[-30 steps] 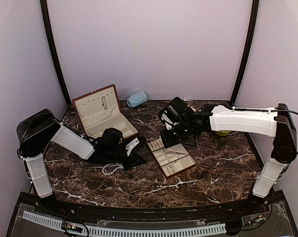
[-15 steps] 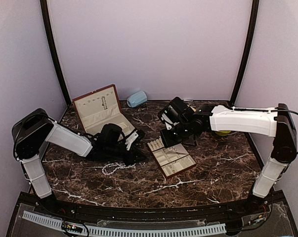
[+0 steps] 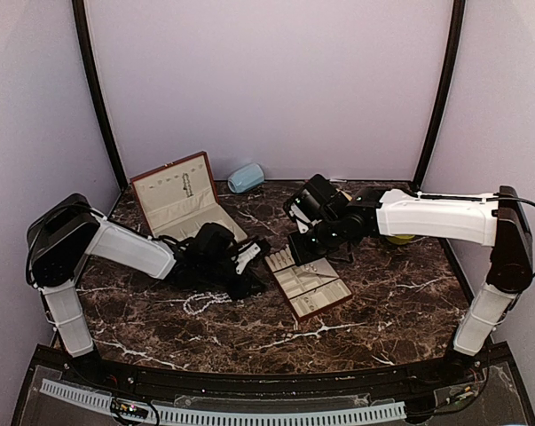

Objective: Organize the mixed jewelry
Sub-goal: Pick up the earring from the center of the board.

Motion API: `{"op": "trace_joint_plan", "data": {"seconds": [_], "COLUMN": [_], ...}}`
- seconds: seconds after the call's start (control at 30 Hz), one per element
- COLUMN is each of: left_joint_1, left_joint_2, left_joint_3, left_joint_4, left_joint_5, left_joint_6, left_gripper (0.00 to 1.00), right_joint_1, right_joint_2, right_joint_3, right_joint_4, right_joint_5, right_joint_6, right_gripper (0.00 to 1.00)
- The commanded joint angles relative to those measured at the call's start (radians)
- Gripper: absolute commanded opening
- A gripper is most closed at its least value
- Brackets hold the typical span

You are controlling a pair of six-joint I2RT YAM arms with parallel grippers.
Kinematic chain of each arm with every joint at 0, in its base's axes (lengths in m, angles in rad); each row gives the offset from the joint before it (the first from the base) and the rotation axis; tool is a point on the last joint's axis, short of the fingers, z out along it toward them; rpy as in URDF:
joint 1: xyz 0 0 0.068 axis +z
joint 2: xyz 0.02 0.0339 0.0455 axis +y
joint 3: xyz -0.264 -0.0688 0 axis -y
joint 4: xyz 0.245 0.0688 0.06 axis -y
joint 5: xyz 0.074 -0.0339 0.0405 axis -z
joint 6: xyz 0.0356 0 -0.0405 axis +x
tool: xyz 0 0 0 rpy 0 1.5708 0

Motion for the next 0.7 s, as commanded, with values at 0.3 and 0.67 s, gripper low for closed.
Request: {"op": "trace_joint_plan", "data": {"seconds": [0.3,0.67], "left_joint_1": [-0.058,-0.083], "left_joint_2": [0.046,0.039], "left_joint_3": [0.067,0.054], "left_joint_4": [-0.133,-0.153], "left_joint_5": [-0.116,-0.186], "left_joint_6": [0.058,0.072], "left_gripper": [0.29,0.23], "right_joint_1": [0.001,0.001], "right_joint_2": [-0.005,0.001], "right_joint_3": [-0.001,0.003], "right_joint_4": [0.044,0.047], "right_joint_5": [-0.008,-0.01], "right_joint_6": [0.001,-0.001], "right_gripper": [0.0,0.0]}}
